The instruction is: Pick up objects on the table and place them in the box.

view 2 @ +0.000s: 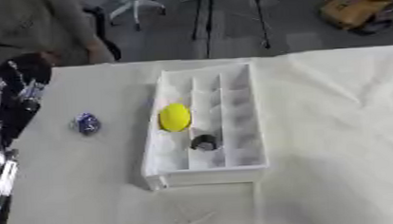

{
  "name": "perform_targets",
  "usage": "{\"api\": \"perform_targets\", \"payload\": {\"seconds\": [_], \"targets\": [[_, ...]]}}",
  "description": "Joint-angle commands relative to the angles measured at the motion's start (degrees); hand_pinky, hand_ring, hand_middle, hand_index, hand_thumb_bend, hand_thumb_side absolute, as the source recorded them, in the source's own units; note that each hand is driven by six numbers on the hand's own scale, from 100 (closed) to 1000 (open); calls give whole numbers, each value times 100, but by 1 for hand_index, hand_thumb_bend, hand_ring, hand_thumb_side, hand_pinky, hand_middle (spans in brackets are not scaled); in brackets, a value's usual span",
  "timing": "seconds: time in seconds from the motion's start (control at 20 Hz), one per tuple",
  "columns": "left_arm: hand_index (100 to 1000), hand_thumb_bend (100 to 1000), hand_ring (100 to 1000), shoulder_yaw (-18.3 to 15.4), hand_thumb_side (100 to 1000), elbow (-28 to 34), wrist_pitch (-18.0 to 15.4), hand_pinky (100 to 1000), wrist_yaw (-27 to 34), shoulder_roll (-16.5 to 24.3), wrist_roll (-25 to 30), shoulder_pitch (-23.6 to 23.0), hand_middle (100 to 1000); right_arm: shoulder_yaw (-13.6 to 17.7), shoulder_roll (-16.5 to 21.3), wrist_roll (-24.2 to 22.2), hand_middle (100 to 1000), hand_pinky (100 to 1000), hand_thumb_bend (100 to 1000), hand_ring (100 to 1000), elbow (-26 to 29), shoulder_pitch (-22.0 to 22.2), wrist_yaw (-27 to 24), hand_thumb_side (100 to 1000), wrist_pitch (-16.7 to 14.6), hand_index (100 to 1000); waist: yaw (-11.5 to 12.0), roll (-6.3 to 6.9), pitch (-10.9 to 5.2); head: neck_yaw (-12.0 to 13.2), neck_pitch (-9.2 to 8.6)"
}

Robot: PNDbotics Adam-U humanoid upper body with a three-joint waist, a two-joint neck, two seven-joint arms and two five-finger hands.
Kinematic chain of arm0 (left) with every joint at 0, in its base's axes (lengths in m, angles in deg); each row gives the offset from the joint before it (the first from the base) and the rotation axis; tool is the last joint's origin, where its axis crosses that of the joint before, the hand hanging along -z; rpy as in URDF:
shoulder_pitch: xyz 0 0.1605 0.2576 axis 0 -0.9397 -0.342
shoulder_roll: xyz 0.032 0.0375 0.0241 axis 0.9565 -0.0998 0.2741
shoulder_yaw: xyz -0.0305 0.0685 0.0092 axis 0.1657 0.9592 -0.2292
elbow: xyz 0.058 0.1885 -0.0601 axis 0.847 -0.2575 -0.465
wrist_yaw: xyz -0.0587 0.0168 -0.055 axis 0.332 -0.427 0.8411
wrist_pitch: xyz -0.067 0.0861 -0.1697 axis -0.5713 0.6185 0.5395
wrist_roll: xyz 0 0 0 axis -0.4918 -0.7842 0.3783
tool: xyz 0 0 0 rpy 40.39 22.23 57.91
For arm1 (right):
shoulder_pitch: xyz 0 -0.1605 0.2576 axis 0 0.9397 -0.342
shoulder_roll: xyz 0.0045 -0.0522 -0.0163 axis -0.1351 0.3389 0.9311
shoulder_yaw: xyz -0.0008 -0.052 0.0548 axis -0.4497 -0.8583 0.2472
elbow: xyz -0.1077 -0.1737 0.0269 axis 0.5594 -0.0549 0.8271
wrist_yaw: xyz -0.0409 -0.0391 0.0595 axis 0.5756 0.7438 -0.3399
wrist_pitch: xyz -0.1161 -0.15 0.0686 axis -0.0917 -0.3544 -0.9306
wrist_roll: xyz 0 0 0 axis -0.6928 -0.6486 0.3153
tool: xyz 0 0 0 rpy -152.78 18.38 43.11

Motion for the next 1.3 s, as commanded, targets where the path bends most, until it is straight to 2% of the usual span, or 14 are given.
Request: {"api": "perform_targets", "payload": {"seconds": [0.05, 0.2, 0.25, 0.3, 0.35, 0.6, 0.65, 0.75, 1.0, 1.2, 1.25, 1.3], "targets": [[796, 595, 675, -50, 734, 137, 25, 695, -69, 88, 2, 35, 678, 40, 101, -11, 661, 670, 339, 560, 141, -29, 0, 650, -10, 855, 15, 27, -83, 9, 26], [799, 625, 681, -76, 714, 106, 89, 701, -304, 136, 41, 47, 686, 37, 101, -19, 661, 670, 340, 560, 141, -27, 9, 651, -12, 855, 18, 26, -79, -5, 28], [819, 691, 701, -88, 666, 24, 154, 714, -539, 264, 132, 54, 722, 35, 108, -23, 661, 670, 340, 560, 141, -26, 11, 650, -10, 856, 16, 26, -77, -19, 33], [819, 691, 701, -102, 666, -49, 204, 714, -787, 342, 223, 81, 722, 32, 111, -27, 661, 670, 340, 560, 141, -26, 13, 650, -8, 856, 14, 24, -77, -24, 36], [852, 692, 719, -72, 630, -248, 293, 726, -1116, 540, 486, 87, 748, 28, 117, -32, 662, 670, 340, 560, 141, -26, 13, 651, -11, 856, -3, 26, -84, -32, 33], [871, 709, 732, -117, 599, -1354, 563, 739, -2728, 1334, 1973, 375, 758, 6, 137, -58, 662, 670, 342, 560, 141, -9, 0, 650, -14, 856, -49, 37, -123, -94, -5], [873, 765, 733, -148, 601, -1641, 643, 724, -2985, 1491, 2104, 491, 767, -1, 143, -66, 662, 670, 343, 560, 141, -1, -1, 650, -14, 857, -55, 38, -133, -114, -23], [865, 790, 726, -158, 596, -2201, 747, 696, -3306, 1697, 2137, 747, 770, -11, 151, -79, 662, 670, 342, 560, 141, 5, -7, 651, -17, 857, -78, 36, -149, -122, -44], [851, 802, 721, -36, 583, -3476, 881, 688, -3673, 1940, 1751, 1329, 773, -41, 164, -112, 662, 670, 342, 560, 141, -13, -31, 652, -37, 858, -197, 28, -168, -111, -97], [845, 796, 706, 59, 576, -4089, 905, 690, -3905, 2010, 1960, 1596, 764, -44, 166, -120, 662, 670, 342, 560, 141, -10, -37, 652, -46, 858, -245, 24, -168, -112, -122], [824, 783, 652, 73, 570, -4232, 903, 679, -3897, 1978, 2027, 1659, 707, -45, 166, -121, 662, 670, 342, 560, 141, -14, -37, 652, -47, 858, -260, 28, -163, -134, -135], [824, 783, 652, 96, 570, -4402, 894, 679, -3880, 1959, 2085, 1737, 707, -47, 165, -123, 662, 670, 342, 560, 141, -17, -37, 652, -47, 858, -270, 32, -160, -150, -143]]}}
